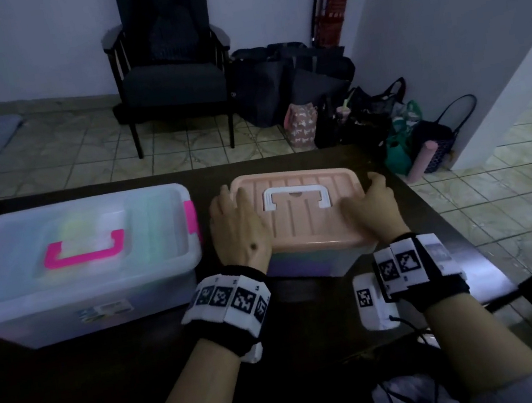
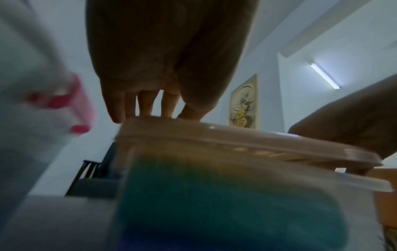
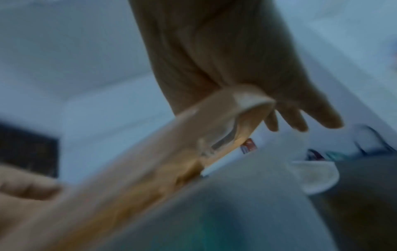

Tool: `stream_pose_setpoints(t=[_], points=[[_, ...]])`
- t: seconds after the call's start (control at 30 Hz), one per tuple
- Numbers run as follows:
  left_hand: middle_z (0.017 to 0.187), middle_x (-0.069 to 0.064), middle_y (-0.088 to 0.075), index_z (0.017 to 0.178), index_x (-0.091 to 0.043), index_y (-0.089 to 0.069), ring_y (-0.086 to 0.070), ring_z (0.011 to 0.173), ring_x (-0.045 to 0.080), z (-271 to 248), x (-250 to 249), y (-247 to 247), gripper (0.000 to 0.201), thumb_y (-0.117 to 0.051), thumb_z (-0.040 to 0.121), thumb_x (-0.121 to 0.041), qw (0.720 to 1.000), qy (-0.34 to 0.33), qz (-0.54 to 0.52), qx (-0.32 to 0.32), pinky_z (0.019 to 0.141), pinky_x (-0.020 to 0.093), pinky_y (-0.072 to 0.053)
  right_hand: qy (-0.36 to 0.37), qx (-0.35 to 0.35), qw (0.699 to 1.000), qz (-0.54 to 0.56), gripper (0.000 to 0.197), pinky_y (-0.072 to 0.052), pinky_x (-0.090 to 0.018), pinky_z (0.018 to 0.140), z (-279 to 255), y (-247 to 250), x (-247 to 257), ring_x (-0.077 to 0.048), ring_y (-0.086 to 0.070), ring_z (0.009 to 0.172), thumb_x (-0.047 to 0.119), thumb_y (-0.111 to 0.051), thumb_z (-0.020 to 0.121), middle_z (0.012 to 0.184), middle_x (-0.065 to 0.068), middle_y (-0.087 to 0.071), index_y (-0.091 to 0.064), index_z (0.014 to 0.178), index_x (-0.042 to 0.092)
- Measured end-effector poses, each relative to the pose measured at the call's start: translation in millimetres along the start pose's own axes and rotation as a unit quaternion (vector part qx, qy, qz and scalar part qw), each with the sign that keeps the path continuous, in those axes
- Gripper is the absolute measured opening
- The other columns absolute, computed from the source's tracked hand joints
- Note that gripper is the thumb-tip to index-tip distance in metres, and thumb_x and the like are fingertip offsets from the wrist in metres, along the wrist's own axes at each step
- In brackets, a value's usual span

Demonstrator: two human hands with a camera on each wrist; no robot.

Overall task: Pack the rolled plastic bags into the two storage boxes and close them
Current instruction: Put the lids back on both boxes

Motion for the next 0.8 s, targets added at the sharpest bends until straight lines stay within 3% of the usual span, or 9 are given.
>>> stream_pose_setpoints(t=[0.1,0.2,0.3,0.37,0.47,0.57,0.67,0.73,0.8], points=[[0.153,0.006,-0.024,0.140,-0.015,-0.037,-0.025,0.139,0.021,6,-38,-6,0.044,-0.038,0.096,-0.021,0.996,-0.084,-0.009,0.031,0.113,0.036,-0.024,-0.087,0.033,0.993,0.078,0.091,-0.040,-0.044,0.098,7,11,-6,-0.035,-0.039,0.130,0.030,-0.069,0.083,0.149,-0.018,-0.030,-0.010,0.149,0.010],[0.154,0.008,-0.023,0.143,-0.011,-0.034,-0.021,0.141,0.025,17,-73,-24,0.045,-0.036,0.098,-0.019,0.984,-0.143,0.028,0.105,0.113,0.037,-0.021,-0.167,0.083,0.976,0.113,0.100,-0.049,-0.041,0.082,6,14,-20,-0.034,-0.051,0.118,0.044,-0.074,0.074,0.141,-0.018,-0.041,-0.019,0.147,0.004],[0.157,0.005,-0.012,0.147,-0.018,-0.023,-0.010,0.145,0.026,26,-97,-47,0.050,-0.034,0.098,-0.016,0.968,-0.172,0.056,0.172,0.115,0.042,-0.015,-0.178,0.129,0.960,0.174,0.081,-0.047,-0.030,0.063,2,14,-36,-0.023,-0.059,0.083,0.045,-0.069,0.079,0.102,-0.012,-0.061,-0.040,0.136,-0.004],[0.159,0.001,-0.002,0.149,-0.026,-0.015,-0.001,0.146,0.025,29,-102,-62,0.054,-0.032,0.098,-0.017,0.959,-0.172,0.076,0.211,0.115,0.045,-0.009,-0.175,0.131,0.950,0.222,0.066,-0.044,-0.026,0.056,0,12,-43,-0.016,-0.056,0.068,0.038,-0.066,0.084,0.077,-0.005,-0.057,-0.048,0.129,-0.006],[0.159,-0.002,0.005,0.150,-0.031,-0.012,0.006,0.146,0.024,25,-99,-78,0.051,-0.024,0.100,-0.025,0.949,-0.179,0.121,0.229,0.116,0.046,-0.003,-0.182,0.143,0.926,0.300,0.056,-0.051,-0.028,0.062,1,7,-48,-0.019,-0.062,0.071,0.032,-0.069,0.082,0.076,-0.007,-0.061,-0.054,0.121,-0.006],[0.159,-0.004,0.005,0.150,-0.030,-0.014,0.006,0.146,0.022,21,-92,-84,0.050,-0.021,0.100,-0.031,0.953,-0.181,0.133,0.202,0.116,0.045,-0.001,-0.168,0.162,0.914,0.333,0.032,-0.050,-0.024,0.054,5,7,-51,-0.018,-0.062,0.069,0.023,-0.065,0.086,0.078,-0.008,-0.063,-0.056,0.105,0.000],[0.159,-0.003,0.007,0.150,-0.032,-0.011,0.008,0.146,0.021,19,-94,-82,0.050,-0.020,0.101,-0.033,0.954,-0.178,0.135,0.201,0.118,0.045,0.002,-0.130,0.192,0.890,0.393,0.019,-0.054,-0.028,0.065,7,8,-52,-0.021,-0.065,0.077,0.002,-0.059,0.086,0.088,-0.012,-0.066,-0.058,0.104,-0.001],[0.158,-0.003,0.009,0.150,-0.032,-0.009,0.009,0.146,0.021,19,-94,-82,0.051,-0.020,0.100,-0.032,0.952,-0.180,0.144,0.202,0.117,0.045,0.003,-0.107,0.212,0.875,0.423,0.028,-0.055,-0.029,0.071,8,11,-55,-0.023,-0.065,0.086,-0.008,-0.052,0.085,0.098,-0.014,-0.065,-0.057,0.111,0.001],[0.158,-0.003,0.011,0.150,-0.032,-0.008,0.010,0.146,0.022,19,-93,-84,0.051,-0.020,0.100,-0.032,0.950,-0.186,0.154,0.199,0.116,0.046,0.003,-0.092,0.243,0.856,0.448,0.037,-0.053,-0.032,0.079,9,16,-54,-0.025,-0.063,0.095,-0.007,-0.046,0.088,0.109,-0.017,-0.063,-0.052,0.124,0.000]])
Point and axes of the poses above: each hand's wrist, its own z-axis towards the middle knuckle, its own y-axis out of the back of the hand, x = y × z, the point moved 1 cm from there along z, towards the middle knuckle
